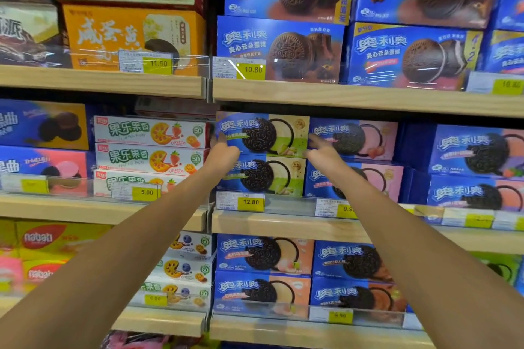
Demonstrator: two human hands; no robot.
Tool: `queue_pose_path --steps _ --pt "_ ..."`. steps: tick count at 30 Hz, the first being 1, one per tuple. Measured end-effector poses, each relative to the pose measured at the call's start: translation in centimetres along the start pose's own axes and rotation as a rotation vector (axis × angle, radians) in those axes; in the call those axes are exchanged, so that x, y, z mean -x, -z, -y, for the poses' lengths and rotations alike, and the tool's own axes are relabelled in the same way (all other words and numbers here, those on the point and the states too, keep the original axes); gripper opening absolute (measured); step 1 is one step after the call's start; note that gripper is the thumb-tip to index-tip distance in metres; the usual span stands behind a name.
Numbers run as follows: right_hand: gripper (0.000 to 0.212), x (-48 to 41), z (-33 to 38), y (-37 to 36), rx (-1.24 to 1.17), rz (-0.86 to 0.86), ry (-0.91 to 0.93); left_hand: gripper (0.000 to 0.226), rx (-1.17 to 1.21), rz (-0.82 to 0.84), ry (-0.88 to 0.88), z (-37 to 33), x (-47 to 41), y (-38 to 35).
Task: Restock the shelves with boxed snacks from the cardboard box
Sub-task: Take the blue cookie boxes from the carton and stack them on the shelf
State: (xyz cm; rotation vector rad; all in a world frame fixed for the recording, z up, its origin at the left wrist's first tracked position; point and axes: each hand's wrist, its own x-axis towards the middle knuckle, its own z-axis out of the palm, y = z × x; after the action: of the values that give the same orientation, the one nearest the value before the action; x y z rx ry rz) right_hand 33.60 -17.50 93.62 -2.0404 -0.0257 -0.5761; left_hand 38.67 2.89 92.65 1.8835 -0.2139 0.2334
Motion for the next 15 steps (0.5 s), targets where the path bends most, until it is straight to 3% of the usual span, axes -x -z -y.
queue_pose_path --steps 9,15 --pt "0.059 1.1 0.1 0.2 -0.001 -0.02 -0.017 0.064 0.136 -0.007 -0.026 -0.9 2.3 0.2" --pt "0.036 4.5 0.7 0.7 -0.073 -0.162 0.088 0.047 0.122 0.011 -0.122 -2.2 7.3 -2.2"
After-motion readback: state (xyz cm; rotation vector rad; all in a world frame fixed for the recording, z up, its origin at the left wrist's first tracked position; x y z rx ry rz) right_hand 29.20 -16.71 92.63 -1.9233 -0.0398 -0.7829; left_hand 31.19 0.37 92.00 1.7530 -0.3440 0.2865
